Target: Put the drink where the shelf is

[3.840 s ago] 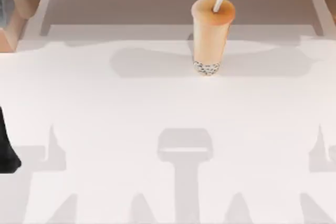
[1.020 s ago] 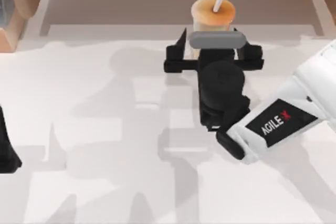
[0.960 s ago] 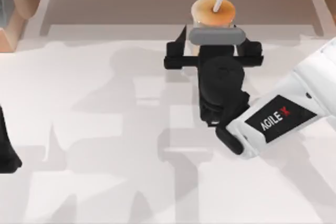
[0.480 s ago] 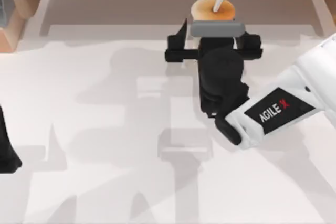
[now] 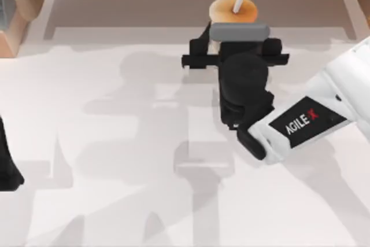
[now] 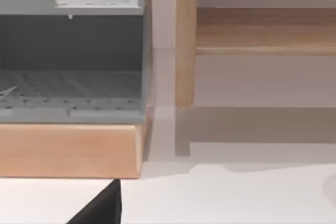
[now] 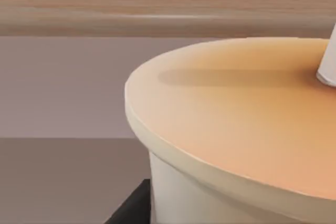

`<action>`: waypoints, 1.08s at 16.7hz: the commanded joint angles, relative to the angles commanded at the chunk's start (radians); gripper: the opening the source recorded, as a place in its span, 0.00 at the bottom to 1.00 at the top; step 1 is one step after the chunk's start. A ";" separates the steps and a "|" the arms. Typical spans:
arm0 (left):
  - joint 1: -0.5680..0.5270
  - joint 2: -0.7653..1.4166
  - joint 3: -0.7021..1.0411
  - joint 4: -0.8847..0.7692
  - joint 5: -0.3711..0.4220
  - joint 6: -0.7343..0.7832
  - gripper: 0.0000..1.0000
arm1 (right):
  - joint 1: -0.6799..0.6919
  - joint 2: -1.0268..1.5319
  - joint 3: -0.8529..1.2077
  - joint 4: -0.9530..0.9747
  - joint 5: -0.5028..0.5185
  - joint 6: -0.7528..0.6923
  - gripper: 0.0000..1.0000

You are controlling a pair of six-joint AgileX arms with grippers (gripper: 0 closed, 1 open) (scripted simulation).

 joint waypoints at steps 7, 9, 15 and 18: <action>0.000 0.000 0.000 0.000 0.000 0.000 1.00 | 0.000 0.000 0.000 0.000 0.000 0.000 0.00; 0.000 0.000 0.000 0.000 0.000 0.000 1.00 | 0.000 0.000 0.000 0.000 0.000 0.000 0.00; 0.000 0.000 0.000 0.000 0.000 0.000 1.00 | 0.003 -0.012 -0.002 -0.010 0.000 0.002 0.00; 0.000 0.000 0.000 0.000 0.000 0.000 1.00 | 0.003 -0.033 -0.003 -0.029 0.000 0.002 0.00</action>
